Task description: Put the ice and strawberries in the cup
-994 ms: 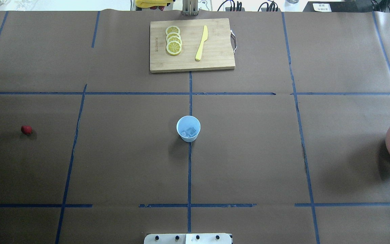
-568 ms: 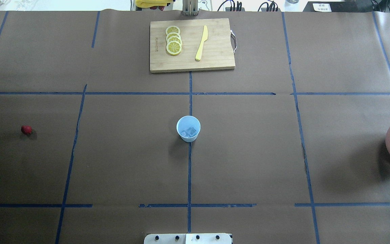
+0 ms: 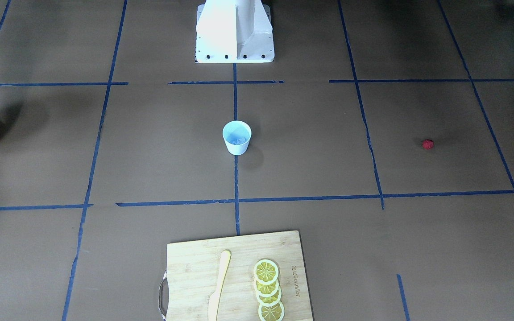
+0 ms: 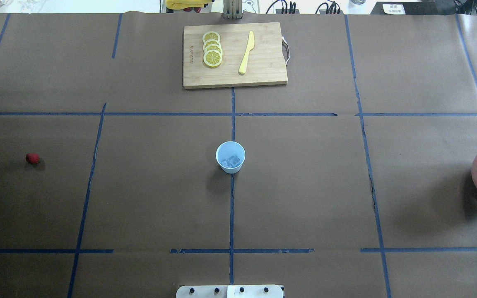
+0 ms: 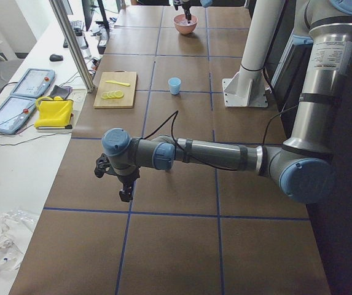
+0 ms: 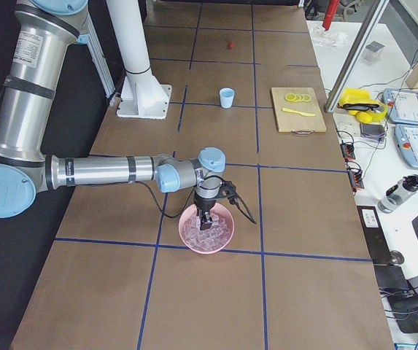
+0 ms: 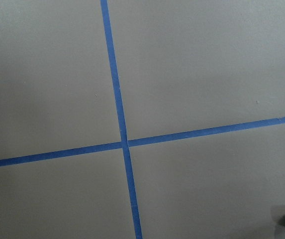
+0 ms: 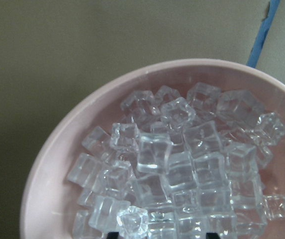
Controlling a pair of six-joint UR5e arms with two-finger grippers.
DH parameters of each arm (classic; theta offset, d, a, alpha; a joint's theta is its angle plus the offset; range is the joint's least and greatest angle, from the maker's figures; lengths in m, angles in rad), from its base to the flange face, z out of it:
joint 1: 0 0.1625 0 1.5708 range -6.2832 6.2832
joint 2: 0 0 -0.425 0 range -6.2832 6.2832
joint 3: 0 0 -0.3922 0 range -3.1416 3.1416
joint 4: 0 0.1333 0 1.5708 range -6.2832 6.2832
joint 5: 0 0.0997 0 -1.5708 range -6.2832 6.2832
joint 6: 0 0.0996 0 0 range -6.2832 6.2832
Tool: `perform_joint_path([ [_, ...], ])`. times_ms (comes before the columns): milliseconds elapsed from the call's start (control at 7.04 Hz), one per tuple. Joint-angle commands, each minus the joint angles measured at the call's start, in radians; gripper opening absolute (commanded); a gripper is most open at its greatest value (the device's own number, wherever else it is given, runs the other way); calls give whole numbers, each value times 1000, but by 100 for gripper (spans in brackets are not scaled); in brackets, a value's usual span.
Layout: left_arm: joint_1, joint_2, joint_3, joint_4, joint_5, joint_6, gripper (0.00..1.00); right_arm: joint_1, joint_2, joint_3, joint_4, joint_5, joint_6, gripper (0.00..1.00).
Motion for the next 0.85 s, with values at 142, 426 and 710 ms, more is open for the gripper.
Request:
perform_joint_path([
  [142,0,0,-1,0,0,0,100,0,-2,-4,0,0,-3,61],
  [426,0,0,-1,0,0,0,100,-2,-2,-10,1,-2,-3,58],
  [710,0,0,-1,0,0,0,100,-8,0,-11,0,-2,-4,57],
])
